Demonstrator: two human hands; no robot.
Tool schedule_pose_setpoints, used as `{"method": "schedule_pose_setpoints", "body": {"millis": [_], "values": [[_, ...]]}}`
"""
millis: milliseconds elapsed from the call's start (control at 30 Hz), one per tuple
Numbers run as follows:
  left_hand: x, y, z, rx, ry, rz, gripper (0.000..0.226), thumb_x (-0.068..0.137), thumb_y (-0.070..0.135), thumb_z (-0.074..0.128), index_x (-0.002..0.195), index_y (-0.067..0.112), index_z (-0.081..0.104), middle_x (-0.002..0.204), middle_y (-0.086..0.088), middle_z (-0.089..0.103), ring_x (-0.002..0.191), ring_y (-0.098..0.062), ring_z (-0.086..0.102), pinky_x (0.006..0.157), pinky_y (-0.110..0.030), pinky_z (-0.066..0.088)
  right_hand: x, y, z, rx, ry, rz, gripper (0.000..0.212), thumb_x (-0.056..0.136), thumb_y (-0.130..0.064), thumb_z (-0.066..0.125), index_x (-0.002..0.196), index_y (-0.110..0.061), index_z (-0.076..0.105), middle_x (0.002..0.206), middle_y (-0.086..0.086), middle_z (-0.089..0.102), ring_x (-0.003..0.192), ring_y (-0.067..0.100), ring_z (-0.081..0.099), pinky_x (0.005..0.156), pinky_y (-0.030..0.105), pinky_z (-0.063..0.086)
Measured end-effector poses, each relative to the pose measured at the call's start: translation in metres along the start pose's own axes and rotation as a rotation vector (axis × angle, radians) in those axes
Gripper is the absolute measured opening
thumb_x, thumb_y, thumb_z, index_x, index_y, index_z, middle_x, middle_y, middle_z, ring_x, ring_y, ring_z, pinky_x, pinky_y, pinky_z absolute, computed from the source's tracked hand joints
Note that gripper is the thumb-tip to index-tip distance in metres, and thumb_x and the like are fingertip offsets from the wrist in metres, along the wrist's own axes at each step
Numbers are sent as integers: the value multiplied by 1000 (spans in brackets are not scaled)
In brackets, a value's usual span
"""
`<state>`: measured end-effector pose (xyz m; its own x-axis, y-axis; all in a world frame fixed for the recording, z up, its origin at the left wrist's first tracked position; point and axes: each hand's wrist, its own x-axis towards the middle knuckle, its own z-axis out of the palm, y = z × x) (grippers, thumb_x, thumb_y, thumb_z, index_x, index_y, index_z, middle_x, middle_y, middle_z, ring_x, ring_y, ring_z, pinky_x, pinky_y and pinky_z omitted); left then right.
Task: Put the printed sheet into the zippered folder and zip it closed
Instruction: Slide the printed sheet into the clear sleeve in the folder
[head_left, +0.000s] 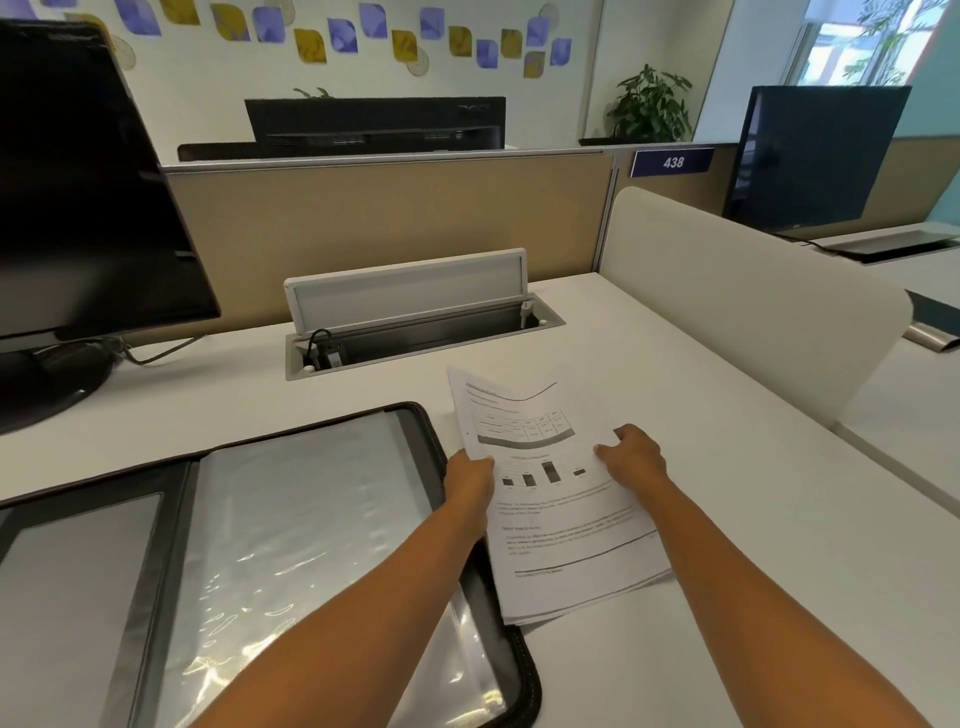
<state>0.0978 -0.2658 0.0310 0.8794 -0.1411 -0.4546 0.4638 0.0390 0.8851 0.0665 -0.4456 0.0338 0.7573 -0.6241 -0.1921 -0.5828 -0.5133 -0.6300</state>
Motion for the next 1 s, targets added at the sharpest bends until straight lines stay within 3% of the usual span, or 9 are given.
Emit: {"method": "schedule_pose_setpoints", "body": {"millis": [100, 200, 367, 633, 833, 1000], "values": [[-7, 9, -17, -55, -30, 82, 23, 95, 7, 43, 114, 11, 56, 89, -4, 63, 73, -19, 60, 59, -30, 51, -10, -16, 2, 76, 3, -48, 43, 90, -21, 54, 127, -2, 43, 131, 17, 51, 117, 33, 49, 92, 35, 41], [-13, 30, -40, -54, -16, 165, 19, 95, 10, 43, 110, 15, 55, 95, -8, 64, 74, -20, 63, 57, -30, 52, -23, -40, 5, 179, -19, -139, 38, 90, -17, 53, 125, -1, 44, 129, 17, 52, 112, 32, 51, 86, 33, 41], [-28, 62, -89, -37, 13, 353, 15, 96, 17, 44, 105, 24, 53, 90, 1, 65, 76, -14, 64, 54, -26, 52, -53, -88, 14, 432, -16, -262, 29, 92, -16, 49, 119, -6, 46, 122, 14, 56, 90, 21, 51, 75, 31, 42], [-54, 94, -181, -38, 109, 641, 16, 95, 26, 45, 109, 27, 53, 95, 3, 67, 86, -14, 66, 63, -28, 55, -104, -150, 52, 736, -103, -476, 20, 95, -22, 45, 113, -17, 42, 102, 4, 59, 85, 15, 60, 64, 21, 47], [-60, 82, -224, -85, 130, 721, 17, 95, 23, 42, 102, 32, 55, 101, -2, 66, 93, -21, 64, 76, -39, 54, -124, -162, 92, 816, -219, -572, 7, 95, -26, 43, 101, -29, 41, 103, -3, 60, 95, 16, 61, 66, 19, 53], [-52, 63, -236, -57, 141, 668, 12, 87, 28, 53, 97, 26, 59, 97, -5, 67, 89, -22, 66, 69, -36, 56, -130, -162, 112, 824, -287, -603, 18, 94, -26, 45, 97, -44, 43, 99, -17, 56, 89, 9, 58, 52, 8, 49]]}}
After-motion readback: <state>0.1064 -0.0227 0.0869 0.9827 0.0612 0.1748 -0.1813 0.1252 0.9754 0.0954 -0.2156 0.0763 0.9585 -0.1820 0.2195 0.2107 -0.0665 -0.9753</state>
